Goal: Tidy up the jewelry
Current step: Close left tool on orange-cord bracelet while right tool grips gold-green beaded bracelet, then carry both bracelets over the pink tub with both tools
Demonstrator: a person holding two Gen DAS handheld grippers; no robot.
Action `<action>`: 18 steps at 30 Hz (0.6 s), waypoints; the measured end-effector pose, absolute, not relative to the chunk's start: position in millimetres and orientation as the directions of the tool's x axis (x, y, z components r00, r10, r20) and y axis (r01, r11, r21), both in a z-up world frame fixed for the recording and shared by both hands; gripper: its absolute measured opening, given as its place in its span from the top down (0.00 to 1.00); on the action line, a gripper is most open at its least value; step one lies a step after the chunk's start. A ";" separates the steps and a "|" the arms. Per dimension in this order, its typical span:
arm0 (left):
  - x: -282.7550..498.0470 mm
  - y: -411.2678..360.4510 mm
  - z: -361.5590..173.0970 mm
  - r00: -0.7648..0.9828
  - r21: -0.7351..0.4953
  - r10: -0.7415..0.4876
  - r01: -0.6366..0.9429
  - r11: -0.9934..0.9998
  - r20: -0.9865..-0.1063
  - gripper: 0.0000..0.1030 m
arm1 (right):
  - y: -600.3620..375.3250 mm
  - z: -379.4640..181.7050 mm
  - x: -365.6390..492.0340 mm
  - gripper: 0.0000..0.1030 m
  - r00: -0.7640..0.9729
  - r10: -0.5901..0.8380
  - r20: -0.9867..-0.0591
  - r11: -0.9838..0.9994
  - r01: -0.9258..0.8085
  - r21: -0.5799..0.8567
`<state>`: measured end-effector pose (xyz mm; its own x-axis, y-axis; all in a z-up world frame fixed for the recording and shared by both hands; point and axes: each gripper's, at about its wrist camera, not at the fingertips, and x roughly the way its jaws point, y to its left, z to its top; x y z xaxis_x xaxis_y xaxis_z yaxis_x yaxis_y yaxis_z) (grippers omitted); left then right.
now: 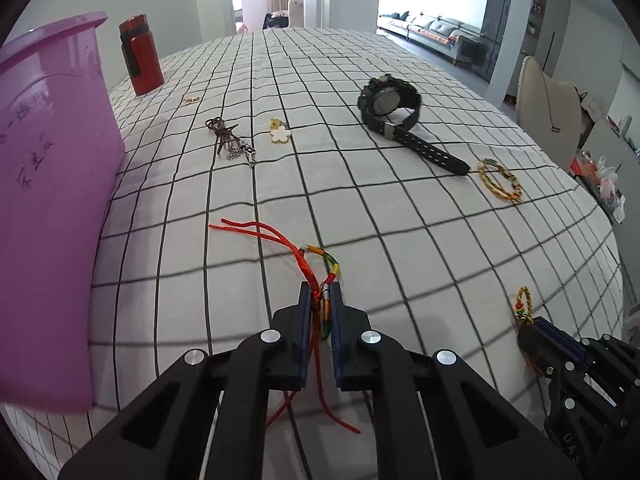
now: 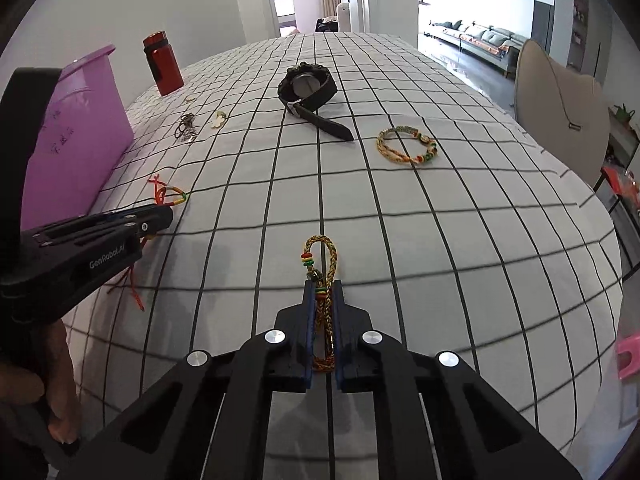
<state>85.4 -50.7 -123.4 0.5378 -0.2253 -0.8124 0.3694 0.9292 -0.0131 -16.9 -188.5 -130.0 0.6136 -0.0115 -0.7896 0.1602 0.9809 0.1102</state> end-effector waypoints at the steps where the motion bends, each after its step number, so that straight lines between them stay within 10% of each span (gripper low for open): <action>1: 80.2 -50.8 -121.7 0.534 -0.017 -0.226 0.367 0.930 -0.814 0.91 | -189.2 -128.0 -21.3 0.93 0.614 -0.005 -0.789 0.981 0.155 0.114; 18: -14.0 -42.3 -14.1 0.543 -0.095 -0.223 0.253 0.963 -0.810 0.91 | -202.8 -17.5 -87.5 0.93 0.643 0.160 -0.749 0.982 -0.029 0.185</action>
